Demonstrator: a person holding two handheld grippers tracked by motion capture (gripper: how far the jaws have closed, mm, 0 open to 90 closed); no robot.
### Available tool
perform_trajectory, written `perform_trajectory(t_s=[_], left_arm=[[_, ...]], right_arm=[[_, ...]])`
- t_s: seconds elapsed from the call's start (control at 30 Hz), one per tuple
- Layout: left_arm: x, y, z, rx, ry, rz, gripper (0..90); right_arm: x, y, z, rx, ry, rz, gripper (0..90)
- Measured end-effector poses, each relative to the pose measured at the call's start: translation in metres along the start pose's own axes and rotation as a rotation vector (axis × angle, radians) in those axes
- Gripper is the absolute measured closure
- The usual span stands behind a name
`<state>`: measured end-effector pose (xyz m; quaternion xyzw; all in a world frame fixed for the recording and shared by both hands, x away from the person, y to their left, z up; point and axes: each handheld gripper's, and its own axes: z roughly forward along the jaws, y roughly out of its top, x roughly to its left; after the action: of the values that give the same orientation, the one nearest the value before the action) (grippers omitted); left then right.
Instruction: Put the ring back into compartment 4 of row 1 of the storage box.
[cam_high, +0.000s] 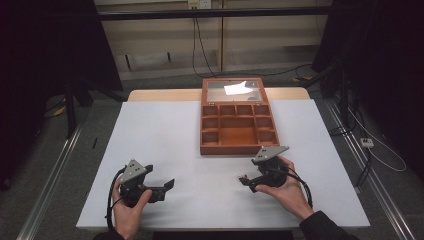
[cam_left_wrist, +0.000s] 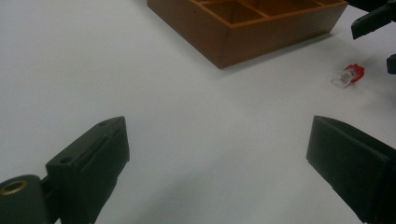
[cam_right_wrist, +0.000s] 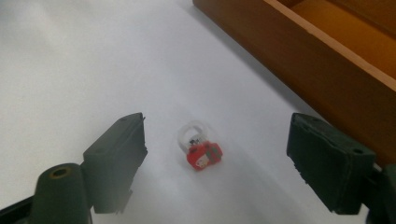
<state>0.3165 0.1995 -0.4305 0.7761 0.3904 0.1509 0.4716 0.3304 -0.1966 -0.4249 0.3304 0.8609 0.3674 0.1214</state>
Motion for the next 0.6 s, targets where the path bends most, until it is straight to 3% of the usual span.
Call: perform_trajectory(t_s=[0.4, 0.47, 0.5, 0.6], left_arm=[[0.001, -0.001, -0.001, -0.002, 0.000, -0.002, 5.7], [0.000, -0.001, 0.000, -0.006, 0.003, -0.009, 5.7], [0.000, -0.001, 0.000, 0.000, 0.003, -0.007, 5.7], [0.000, -0.001, 0.000, -0.001, 0.002, -0.006, 5.7]], right_arm=[[0.000, 0.011, 0.010, 0.047, 0.015, -0.053, 29.7], [-0.001, 0.012, 0.011, 0.058, 0.029, -0.048, 29.7], [0.001, 0.014, 0.015, 0.090, 0.057, -0.059, 31.4], [0.002, 0.017, 0.018, 0.089, 0.061, -0.074, 37.2]])
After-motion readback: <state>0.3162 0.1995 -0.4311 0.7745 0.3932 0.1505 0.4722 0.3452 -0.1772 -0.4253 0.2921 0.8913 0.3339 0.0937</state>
